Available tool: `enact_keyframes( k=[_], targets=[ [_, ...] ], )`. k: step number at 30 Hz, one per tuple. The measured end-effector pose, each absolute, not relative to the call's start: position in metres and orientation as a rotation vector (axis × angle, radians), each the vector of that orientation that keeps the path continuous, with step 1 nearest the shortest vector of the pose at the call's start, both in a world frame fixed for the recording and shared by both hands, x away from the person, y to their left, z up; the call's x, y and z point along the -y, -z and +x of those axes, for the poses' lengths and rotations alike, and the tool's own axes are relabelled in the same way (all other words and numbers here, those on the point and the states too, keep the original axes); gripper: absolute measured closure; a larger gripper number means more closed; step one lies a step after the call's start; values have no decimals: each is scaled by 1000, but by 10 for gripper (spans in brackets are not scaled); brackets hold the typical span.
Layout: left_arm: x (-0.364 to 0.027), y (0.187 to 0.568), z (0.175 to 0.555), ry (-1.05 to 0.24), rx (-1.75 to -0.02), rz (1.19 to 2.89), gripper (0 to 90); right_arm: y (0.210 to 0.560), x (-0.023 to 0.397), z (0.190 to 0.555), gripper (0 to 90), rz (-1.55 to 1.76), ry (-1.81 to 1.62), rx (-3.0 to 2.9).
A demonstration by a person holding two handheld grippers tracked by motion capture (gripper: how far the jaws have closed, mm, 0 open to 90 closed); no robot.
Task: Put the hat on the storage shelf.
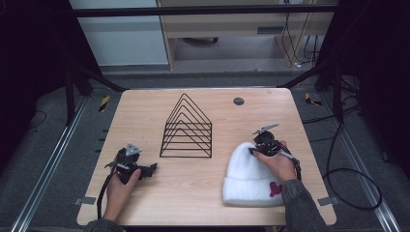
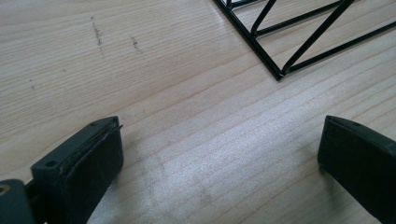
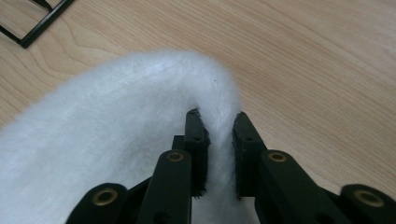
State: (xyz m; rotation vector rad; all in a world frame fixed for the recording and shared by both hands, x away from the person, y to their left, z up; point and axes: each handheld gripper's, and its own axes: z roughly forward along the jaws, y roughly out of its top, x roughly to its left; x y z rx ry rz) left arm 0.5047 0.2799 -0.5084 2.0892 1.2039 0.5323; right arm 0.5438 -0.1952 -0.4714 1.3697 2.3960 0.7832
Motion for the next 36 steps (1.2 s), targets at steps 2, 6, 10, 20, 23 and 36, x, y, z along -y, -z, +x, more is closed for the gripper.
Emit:
enact_keyframes(
  k=[2,6,10,20,23,36],
  targets=[
    [-280,508,505,-532,-1204,2089,0,471,195,541,818,1362,-801,-2380],
    [-280,508,505,-532,-1204,2089,0,463,198,532,827,1329,-843,-2334],
    [-280,508,505,-530,-1203,2090,0,443,200,517,829,1261,-927,-2285],
    [-281,508,504,-524,-1191,2098,0,410,200,468,830,1144,-1139,-2154],
    [-280,508,504,-524,-1195,2094,0,401,201,455,830,1119,-1176,-2123],
    [-283,491,493,-558,-1142,2036,30,370,196,431,830,1043,-1291,-2109]
  ],
)
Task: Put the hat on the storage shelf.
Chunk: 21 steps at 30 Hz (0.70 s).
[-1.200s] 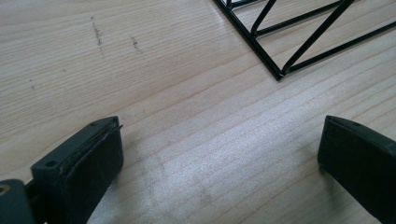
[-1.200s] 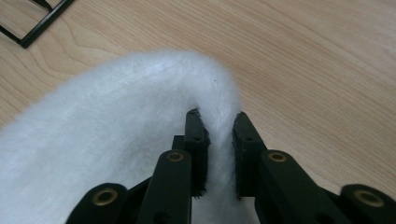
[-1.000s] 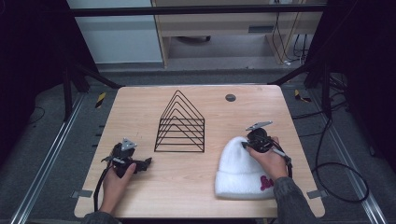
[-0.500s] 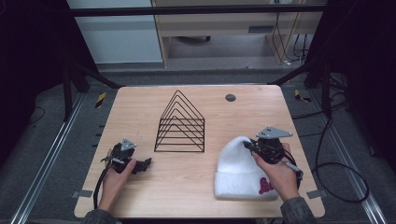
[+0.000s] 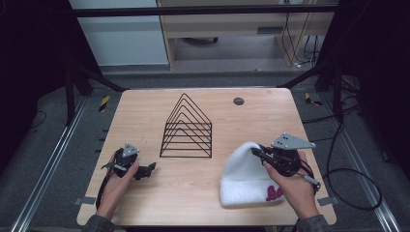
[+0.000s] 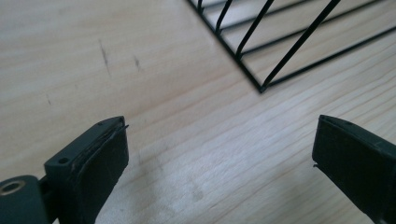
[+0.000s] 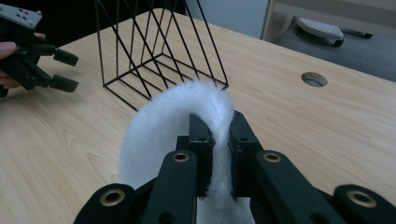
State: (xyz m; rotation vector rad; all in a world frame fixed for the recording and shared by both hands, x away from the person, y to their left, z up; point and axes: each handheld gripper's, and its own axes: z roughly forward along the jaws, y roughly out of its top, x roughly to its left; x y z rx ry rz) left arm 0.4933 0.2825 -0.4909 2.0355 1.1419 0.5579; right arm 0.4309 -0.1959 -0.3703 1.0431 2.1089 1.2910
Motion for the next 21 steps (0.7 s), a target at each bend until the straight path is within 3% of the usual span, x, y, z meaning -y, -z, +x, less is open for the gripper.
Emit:
enact_keyframes(
  k=[8,21],
  targets=[
    [-276,448,481,-634,-1028,2002,31,329,193,433,831,995,-1279,-2086],
    [-255,374,468,-651,-798,2021,32,256,184,459,832,937,-1263,-2004]
  ],
)
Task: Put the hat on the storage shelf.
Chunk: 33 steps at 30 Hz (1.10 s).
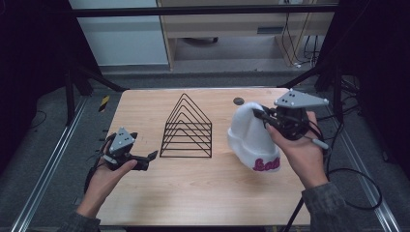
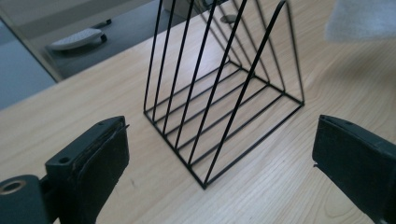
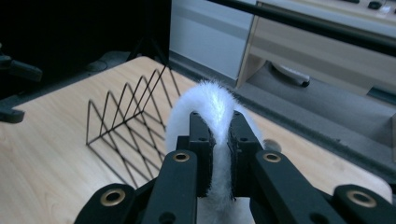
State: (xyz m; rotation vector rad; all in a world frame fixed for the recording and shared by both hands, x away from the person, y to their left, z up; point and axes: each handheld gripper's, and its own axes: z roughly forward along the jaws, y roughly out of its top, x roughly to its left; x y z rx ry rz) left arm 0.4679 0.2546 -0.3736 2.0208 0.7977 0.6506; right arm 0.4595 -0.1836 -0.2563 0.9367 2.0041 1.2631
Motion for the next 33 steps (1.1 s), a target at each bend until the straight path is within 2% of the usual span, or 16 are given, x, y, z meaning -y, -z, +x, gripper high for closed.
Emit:
enact_keyframes(
  k=[9,15,23,33],
  targets=[
    [-235,328,470,-700,-697,2040,51,206,162,472,831,872,-1296,-1965],
    [-224,306,476,-687,-655,2000,66,181,140,477,832,801,-1324,-1952],
    [-227,300,492,-585,-666,1915,107,164,119,481,831,747,-1377,-1967],
    [-211,296,502,-539,-605,1970,114,165,89,496,831,699,-1438,-2008]
  ],
)
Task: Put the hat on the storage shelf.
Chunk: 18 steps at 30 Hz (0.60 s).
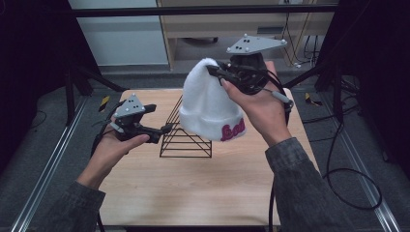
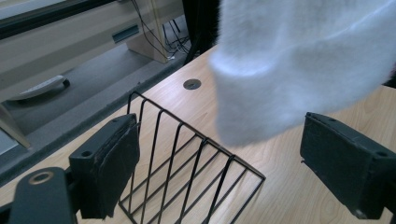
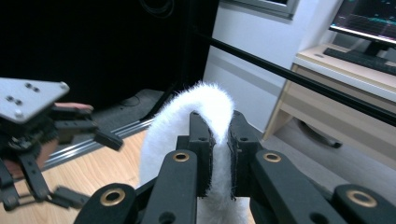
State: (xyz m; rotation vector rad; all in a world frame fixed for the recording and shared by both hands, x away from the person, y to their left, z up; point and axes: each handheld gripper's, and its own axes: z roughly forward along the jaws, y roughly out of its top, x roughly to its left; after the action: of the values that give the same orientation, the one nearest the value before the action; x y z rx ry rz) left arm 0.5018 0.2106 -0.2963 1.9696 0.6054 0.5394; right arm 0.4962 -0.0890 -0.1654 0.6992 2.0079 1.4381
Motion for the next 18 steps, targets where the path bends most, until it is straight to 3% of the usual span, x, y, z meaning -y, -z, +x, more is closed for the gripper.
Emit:
enact_keyframes(
  k=[12,18],
  targets=[
    [-199,291,520,-541,-608,1983,163,157,65,502,831,651,-1526,-2013],
    [-201,296,532,-440,-612,2000,277,157,61,503,831,633,-1528,-2022]
  ],
)
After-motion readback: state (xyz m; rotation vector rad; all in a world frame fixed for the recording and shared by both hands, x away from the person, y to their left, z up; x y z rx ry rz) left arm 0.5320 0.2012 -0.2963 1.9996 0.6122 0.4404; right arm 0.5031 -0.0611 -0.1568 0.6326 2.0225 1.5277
